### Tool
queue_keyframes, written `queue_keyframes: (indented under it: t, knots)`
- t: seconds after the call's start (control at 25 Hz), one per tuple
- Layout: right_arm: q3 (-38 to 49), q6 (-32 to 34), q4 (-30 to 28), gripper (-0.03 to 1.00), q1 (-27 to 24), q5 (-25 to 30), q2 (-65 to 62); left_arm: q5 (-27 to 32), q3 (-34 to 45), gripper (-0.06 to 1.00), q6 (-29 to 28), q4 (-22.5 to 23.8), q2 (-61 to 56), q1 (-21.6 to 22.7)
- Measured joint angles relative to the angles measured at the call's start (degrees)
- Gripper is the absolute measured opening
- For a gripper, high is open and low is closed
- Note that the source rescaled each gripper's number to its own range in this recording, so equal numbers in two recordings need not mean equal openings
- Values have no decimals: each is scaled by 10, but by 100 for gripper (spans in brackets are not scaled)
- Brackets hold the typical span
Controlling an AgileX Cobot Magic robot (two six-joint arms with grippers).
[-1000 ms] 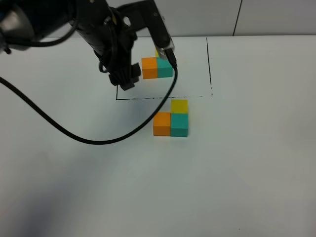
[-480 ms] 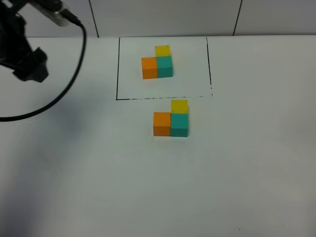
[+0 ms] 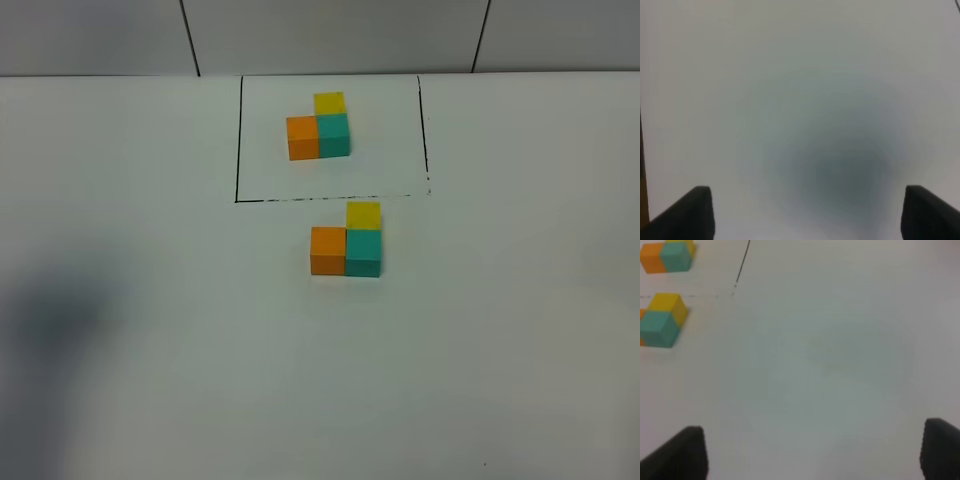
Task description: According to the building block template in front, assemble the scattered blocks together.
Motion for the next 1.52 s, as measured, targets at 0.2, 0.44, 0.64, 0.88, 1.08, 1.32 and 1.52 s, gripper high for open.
queue_keyframes:
  t: [0.2, 0.44, 0.64, 0.88, 1.08, 1.32, 1.52]
  knots:
    - [0, 0, 0, 73, 0, 0, 0, 46, 57, 74, -53, 0, -153, 0]
    - [0, 0, 0, 73, 0, 0, 0, 75, 144, 74, -62, -6, -315, 0]
    - [0, 0, 0, 73, 0, 0, 0, 80, 216, 74, -62, -12, -420, -7]
    - [0, 0, 0, 73, 0, 0, 0, 97, 265, 74, -61, -12, -517, -13]
    - [0, 0, 0, 73, 0, 0, 0, 91, 286, 74, -61, -16, -568, -14]
    - [0, 0, 0, 73, 0, 0, 0, 90, 286, 73, -60, -41, -574, -20]
    - [0, 0, 0, 73, 0, 0, 0, 89, 286, 73, -61, -43, -574, -20]
